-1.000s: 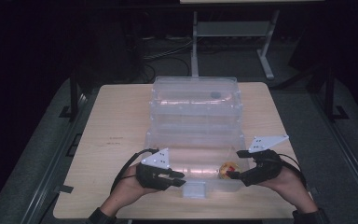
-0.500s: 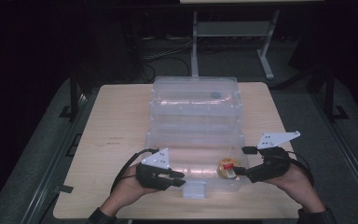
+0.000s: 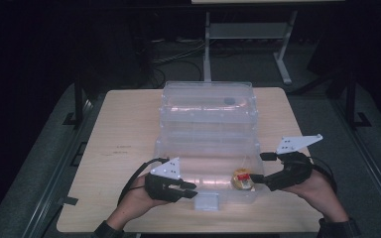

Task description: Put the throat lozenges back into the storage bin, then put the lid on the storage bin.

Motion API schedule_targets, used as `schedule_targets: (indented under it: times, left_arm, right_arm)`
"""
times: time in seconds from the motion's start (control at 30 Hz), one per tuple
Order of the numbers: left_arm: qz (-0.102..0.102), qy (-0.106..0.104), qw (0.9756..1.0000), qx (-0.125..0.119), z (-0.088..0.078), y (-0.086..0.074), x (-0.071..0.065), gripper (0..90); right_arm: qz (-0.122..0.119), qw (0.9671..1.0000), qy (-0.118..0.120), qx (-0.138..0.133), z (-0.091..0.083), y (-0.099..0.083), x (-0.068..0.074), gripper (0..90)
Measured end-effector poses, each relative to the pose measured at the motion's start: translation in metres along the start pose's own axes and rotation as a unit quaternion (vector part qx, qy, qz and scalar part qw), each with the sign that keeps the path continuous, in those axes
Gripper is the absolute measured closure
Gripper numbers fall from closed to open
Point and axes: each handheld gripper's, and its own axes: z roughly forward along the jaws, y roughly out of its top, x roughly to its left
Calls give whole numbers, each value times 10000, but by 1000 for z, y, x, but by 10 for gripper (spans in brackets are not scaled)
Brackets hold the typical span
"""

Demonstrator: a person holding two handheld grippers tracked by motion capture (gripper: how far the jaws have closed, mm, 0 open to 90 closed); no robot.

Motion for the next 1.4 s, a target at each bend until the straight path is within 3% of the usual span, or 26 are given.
schedule_targets:
  times: [0.97, 1.4]
  left_arm:
    - [-12, -6, 10000, 5, 0, 0, 1, 737]
    - [-3, -10, 10000, 13, 0, 0, 1, 738]
  right_arm:
    - [-219, 9994, -64, -251, -17, 54, -21, 236]
    - [-358, 9985, -84, -399, -17, 73, -34, 324]
